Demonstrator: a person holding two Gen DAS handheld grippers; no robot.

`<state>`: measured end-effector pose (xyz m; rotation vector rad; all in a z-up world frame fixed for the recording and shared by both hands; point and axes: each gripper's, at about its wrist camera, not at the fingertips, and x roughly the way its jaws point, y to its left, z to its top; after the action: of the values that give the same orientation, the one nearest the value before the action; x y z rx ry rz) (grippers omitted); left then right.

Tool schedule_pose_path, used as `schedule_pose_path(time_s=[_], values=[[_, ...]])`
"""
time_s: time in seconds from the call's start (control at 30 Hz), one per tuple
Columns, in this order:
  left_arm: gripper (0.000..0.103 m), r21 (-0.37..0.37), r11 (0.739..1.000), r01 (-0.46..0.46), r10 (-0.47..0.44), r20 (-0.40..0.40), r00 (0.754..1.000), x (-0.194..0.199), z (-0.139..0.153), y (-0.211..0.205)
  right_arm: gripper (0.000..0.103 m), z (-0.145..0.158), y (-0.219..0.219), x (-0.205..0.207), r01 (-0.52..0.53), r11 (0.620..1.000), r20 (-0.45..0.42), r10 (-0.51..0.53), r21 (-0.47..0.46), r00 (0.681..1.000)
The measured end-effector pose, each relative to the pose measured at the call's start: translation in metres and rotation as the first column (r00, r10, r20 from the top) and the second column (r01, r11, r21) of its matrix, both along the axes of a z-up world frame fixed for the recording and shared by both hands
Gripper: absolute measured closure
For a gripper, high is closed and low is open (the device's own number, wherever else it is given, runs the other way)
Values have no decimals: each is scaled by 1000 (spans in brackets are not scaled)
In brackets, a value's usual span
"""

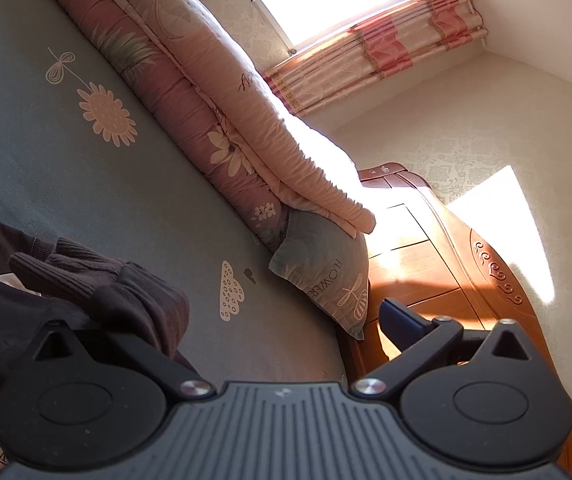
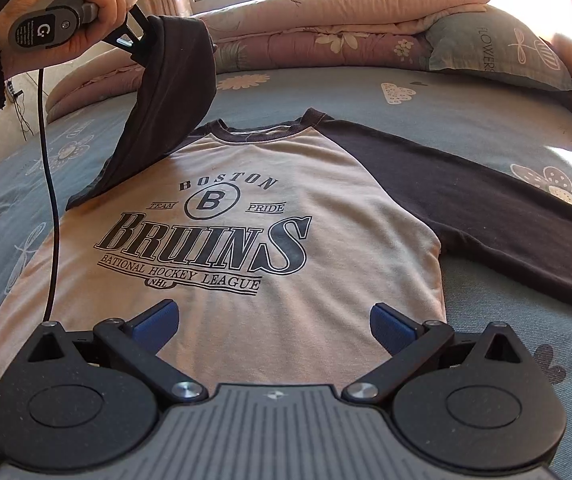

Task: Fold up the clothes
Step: 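Lift the held cuff with the left gripper, raising the sleeve, then carry the sleeve across the sweatshirt body and release the left gripper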

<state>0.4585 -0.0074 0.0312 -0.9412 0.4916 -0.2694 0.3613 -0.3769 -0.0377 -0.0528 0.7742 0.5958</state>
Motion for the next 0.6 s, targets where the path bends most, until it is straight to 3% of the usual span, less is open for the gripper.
schedule_pose_path(time_s=[0.2,0.43,0.53,0.6], values=[[1,39,998,40,-38,-44,998,13,-22,-26,0,3,-5,1,13,1000,14,-13,-10,1000],[1,133,985,106,-94,-96,991,19,-57,-57,0,5,-28,13,84,996,9,-84,22,996],[1,210,966,152,-128,-122,984,20,-69,-73,0,3,-35,16,113,993,0,-113,30,994],[1,283,938,199,-163,-144,976,20,-74,-87,0,3,-36,17,117,993,-1,-117,30,993]])
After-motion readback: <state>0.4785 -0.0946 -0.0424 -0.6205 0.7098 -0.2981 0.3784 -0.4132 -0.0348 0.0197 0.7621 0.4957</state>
